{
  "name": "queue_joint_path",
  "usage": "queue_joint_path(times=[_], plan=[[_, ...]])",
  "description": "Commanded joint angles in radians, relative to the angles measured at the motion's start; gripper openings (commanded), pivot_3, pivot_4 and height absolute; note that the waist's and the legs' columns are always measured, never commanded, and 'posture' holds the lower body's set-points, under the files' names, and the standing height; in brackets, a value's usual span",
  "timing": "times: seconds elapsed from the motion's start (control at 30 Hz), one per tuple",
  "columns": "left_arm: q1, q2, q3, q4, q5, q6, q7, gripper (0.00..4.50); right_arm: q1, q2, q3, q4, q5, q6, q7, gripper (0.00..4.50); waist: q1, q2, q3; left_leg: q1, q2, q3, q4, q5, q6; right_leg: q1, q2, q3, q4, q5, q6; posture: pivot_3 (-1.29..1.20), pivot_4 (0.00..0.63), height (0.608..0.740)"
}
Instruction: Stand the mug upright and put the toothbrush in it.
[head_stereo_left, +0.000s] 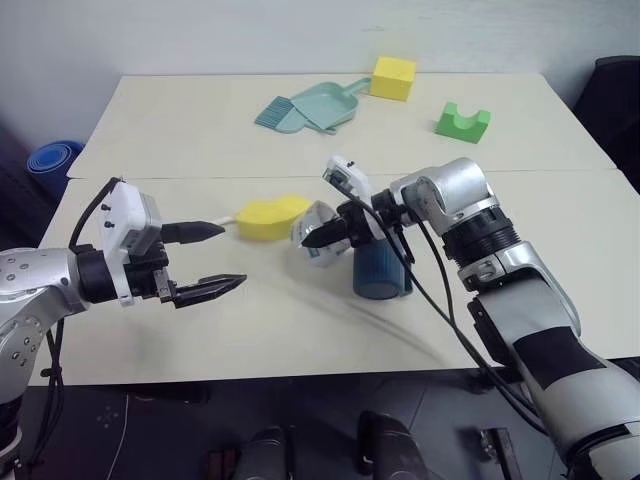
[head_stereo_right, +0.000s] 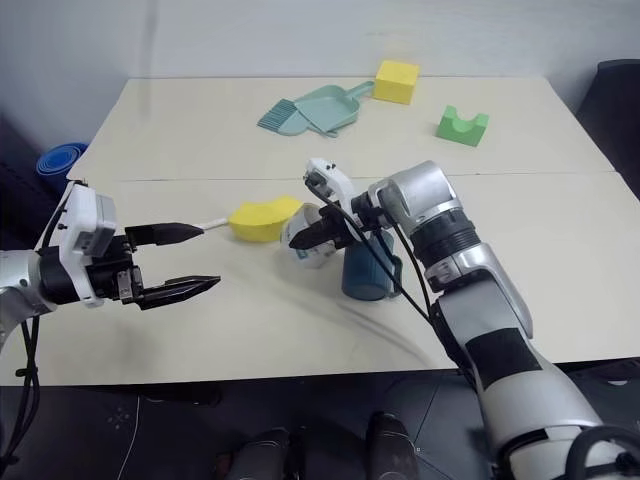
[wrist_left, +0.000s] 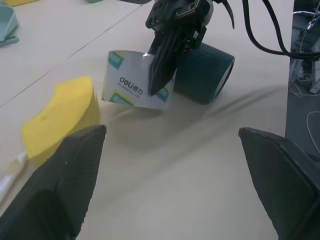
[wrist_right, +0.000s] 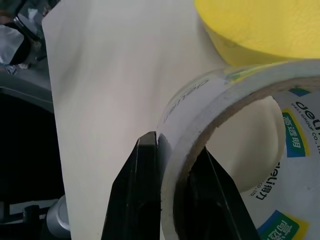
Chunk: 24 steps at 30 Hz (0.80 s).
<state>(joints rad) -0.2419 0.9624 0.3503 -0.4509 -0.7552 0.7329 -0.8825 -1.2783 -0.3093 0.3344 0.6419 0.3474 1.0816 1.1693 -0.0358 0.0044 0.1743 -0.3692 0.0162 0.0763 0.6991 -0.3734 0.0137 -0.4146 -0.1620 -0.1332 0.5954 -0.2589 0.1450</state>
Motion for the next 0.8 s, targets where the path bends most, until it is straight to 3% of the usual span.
queue_joint_path(times=[0.03,0.23,0.37,0.47,0.57,0.67,0.8], plan=[[-0.041,-0.003,-0.010,0.016,0.008,-0.031,-0.007,4.50,-0.051,0.011,-0.088,-0.090,0.049,0.028,-0.016,0.14,0.001,0.000,0.000,0.000,0.000,0.000,0.000,0.000,0.000,0.000,0.000,0.000,0.000,0.000,0.000,0.00,0.150,0.740],[-0.094,-0.018,-0.053,0.032,0.008,-0.037,-0.013,4.50,-0.127,-0.121,-0.200,-0.206,0.072,0.065,-0.050,0.14,0.008,0.000,0.000,-0.001,0.000,-0.001,0.000,0.000,0.000,0.000,0.000,-0.001,0.000,0.000,0.000,0.00,0.150,0.740],[-0.148,-0.060,-0.063,0.020,-0.054,0.007,0.011,4.50,-0.084,-0.389,-0.225,-0.321,0.024,0.027,-0.041,0.14,0.027,-0.001,0.001,-0.002,-0.002,-0.005,0.000,0.000,0.000,0.001,0.000,-0.001,-0.001,0.000,0.000,0.00,0.150,0.740],[-0.183,-0.089,-0.087,0.000,-0.094,0.033,0.022,4.50,0.072,-0.609,-0.248,-0.421,-0.027,-0.004,-0.065,0.14,0.037,-0.001,0.000,-0.002,-0.002,-0.006,-0.001,-0.001,0.000,0.001,0.000,-0.002,-0.002,0.000,0.000,0.00,0.150,0.740],[-0.223,-0.116,-0.132,-0.012,-0.116,0.044,0.014,4.50,0.342,-0.788,-0.338,-0.523,-0.056,-0.026,-0.097,0.14,0.037,-0.002,0.001,-0.002,-0.001,-0.005,-0.001,-0.001,0.000,0.002,0.000,-0.002,-0.004,0.000,0.000,0.00,0.150,0.740],[-0.263,-0.137,-0.168,-0.010,-0.127,0.047,-0.001,4.50,0.573,-0.844,-0.451,-0.557,-0.075,-0.043,-0.161,0.14,0.033,-0.002,0.001,-0.002,-0.001,-0.002,-0.001,-0.001,0.000,0.001,0.000,-0.001,-0.004,0.000,0.001,0.00,0.150,0.740],[-0.331,-0.169,-0.215,0.008,-0.141,0.053,-0.023,4.50,0.811,-0.813,-0.578,-0.594,-0.084,-0.060,-0.267,0.14,0.027,-0.001,0.002,0.002,0.000,0.007,0.000,0.001,0.001,0.001,0.000,0.004,-0.003,0.000,0.000,0.00,0.150,0.740]])
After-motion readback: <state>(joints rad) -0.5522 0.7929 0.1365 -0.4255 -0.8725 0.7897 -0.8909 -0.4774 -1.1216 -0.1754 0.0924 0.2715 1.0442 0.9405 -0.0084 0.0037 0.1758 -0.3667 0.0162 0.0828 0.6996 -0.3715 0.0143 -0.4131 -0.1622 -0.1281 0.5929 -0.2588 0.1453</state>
